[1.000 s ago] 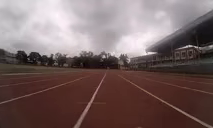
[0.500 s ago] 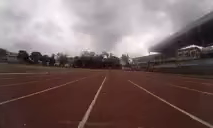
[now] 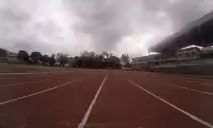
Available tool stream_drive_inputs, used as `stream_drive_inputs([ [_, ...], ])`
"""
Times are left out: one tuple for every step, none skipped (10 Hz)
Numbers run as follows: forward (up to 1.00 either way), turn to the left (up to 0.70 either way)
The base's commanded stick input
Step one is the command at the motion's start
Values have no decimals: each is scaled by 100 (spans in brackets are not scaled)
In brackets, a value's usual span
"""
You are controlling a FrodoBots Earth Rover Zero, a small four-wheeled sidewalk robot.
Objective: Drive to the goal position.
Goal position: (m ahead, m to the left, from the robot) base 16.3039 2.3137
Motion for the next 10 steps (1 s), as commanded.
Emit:
stream_drive_inputs([
  [70,0],
  [70,0],
  [70,0],
  [70,0],
  [70,0],
  [70,0],
  [70,0],
  [70,0],
  [70,0],
  [70,0],
])
